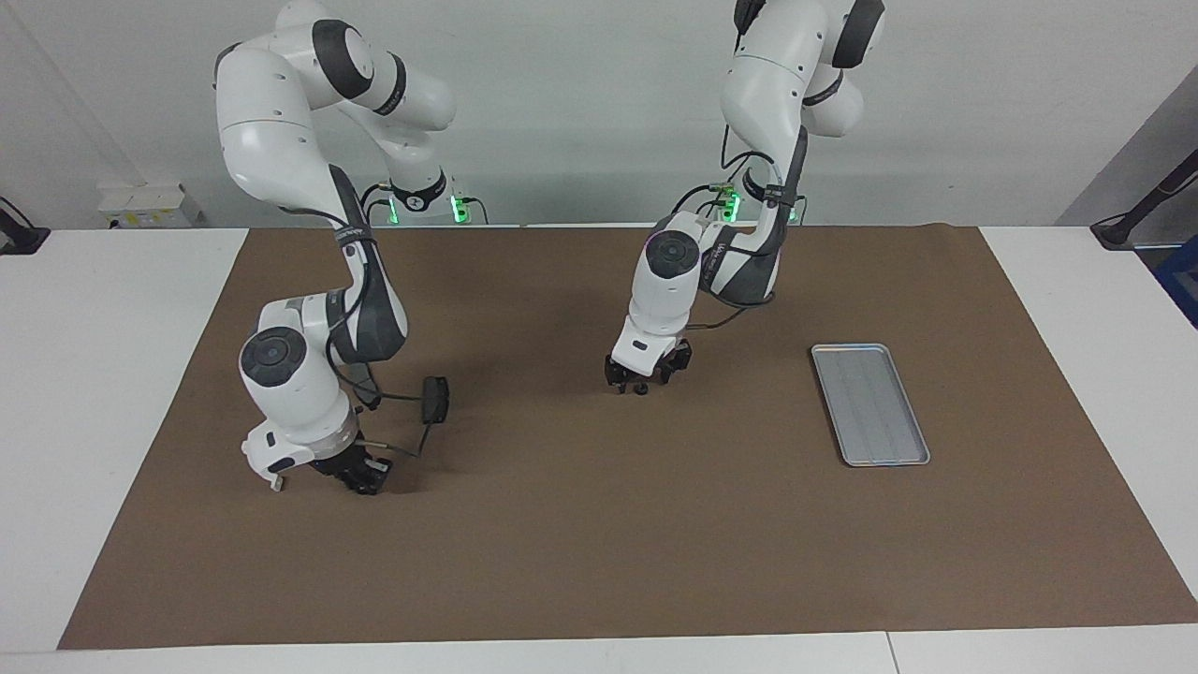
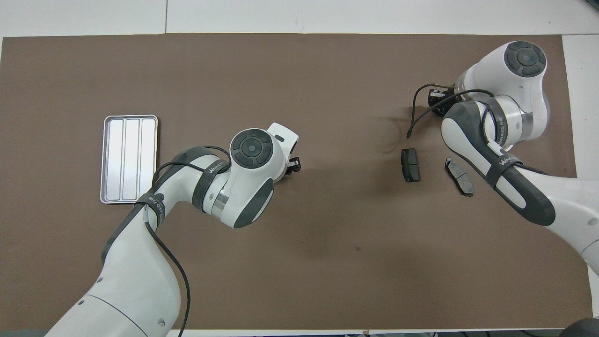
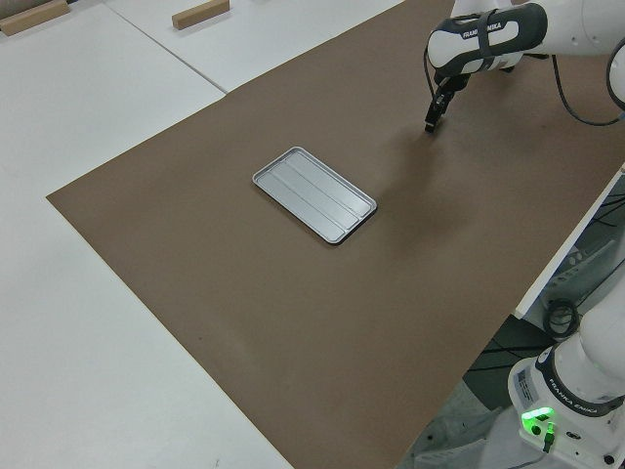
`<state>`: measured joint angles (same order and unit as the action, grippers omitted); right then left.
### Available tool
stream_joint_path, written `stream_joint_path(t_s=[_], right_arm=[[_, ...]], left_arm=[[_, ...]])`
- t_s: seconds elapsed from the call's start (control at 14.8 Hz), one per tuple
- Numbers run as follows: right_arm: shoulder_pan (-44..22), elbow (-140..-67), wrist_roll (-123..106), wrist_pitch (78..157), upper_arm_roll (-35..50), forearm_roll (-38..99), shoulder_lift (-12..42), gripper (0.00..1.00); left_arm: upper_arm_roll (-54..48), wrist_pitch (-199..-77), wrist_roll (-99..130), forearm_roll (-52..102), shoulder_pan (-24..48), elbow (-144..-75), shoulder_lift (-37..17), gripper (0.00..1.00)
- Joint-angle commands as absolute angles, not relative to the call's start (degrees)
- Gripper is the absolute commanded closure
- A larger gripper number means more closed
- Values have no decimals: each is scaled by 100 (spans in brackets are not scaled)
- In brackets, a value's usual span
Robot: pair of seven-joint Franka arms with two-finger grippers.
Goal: Pick bearing gear from pile to tray
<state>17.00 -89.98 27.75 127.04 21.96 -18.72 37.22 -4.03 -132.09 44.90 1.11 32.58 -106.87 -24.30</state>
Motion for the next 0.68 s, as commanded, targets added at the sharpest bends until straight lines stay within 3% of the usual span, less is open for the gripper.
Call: stream_joint_path(t_s=[0.0,0.07,0.14,0.47,0.61], right_arm=[[1775,-9027,2707,12605,2268,-2004,3753,100],[1758,-8948,2698,12342,2285,-2056,3701,100],[1714,-8773,2663,11974,2311,-2074,3648,100],[1574,-8465,2557,10638,2750,-1882,2954,100],[1311,-8114,2846,10040,2795,-1784,2874,100]], left_arm=[[-343,-13456,4482,185,3349,-10819,-2426,43],[-343,-13447,4482,185,3349,-10819,-2426,62],[-343,-13430,4474,185,3349,-10811,-2426,99],[-299,-12151,4238,80,2973,-10188,-2260,100],[-325,-11394,3179,79,2323,-10221,-1454,100]])
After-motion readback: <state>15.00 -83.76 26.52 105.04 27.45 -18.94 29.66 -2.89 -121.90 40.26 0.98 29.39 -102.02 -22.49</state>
